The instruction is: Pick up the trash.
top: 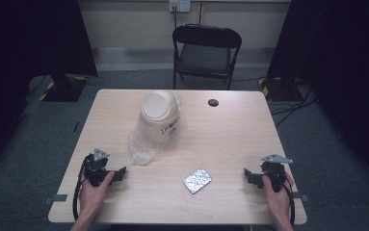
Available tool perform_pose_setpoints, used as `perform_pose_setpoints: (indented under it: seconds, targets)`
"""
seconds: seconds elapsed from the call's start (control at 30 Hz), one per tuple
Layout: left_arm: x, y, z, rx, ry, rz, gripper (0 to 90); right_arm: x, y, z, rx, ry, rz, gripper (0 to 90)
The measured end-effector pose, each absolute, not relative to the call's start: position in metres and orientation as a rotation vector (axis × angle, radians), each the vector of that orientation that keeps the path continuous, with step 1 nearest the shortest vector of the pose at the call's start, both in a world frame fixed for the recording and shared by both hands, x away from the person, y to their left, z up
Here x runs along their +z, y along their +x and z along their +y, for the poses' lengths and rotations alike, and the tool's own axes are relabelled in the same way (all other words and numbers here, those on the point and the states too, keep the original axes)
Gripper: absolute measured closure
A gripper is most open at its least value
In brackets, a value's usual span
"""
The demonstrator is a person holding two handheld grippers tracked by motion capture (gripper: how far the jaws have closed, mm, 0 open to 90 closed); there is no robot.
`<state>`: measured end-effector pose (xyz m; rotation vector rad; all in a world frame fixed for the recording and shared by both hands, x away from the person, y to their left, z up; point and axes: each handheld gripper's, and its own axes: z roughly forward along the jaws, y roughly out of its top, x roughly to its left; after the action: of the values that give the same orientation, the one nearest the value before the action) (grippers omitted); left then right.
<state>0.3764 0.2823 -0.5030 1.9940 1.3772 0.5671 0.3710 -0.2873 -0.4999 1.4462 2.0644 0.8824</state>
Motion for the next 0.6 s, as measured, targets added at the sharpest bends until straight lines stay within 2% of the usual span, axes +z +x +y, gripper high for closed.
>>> perform_pose_setpoints:
  seconds: [0.3, 0.37, 0.43, 0.5, 0.6]
  targets:
    - [-0.5029, 0.3752, 0.2829, 0.560, 1.986, 1.356, 2.0, -0.4999, 0.3702, -0.2872, 0.878, 1.451, 2.057, 9.1]
    - [-0.5014, 0.3739, 0.2836, 0.563, 1.987, 1.340, 7.0, -0.4998, 0.3697, -0.2871, 0.877, 1.456, 2.054, 9.1]
    - [-0.4998, 0.3724, 0.2851, 0.560, 1.981, 1.319, 18.9, -0.4998, 0.3693, -0.2868, 0.876, 1.462, 2.052, 9.1]
    - [-0.4989, 0.3720, 0.2862, 0.516, 1.978, 1.311, 15.7, -0.4998, 0.3691, -0.2867, 0.875, 1.463, 2.050, 9.1]
    - [-0.4946, 0.3694, 0.2873, 0.478, 1.939, 1.288, 19.7, -0.4998, 0.3691, -0.2868, 0.875, 1.463, 2.050, 9.0]
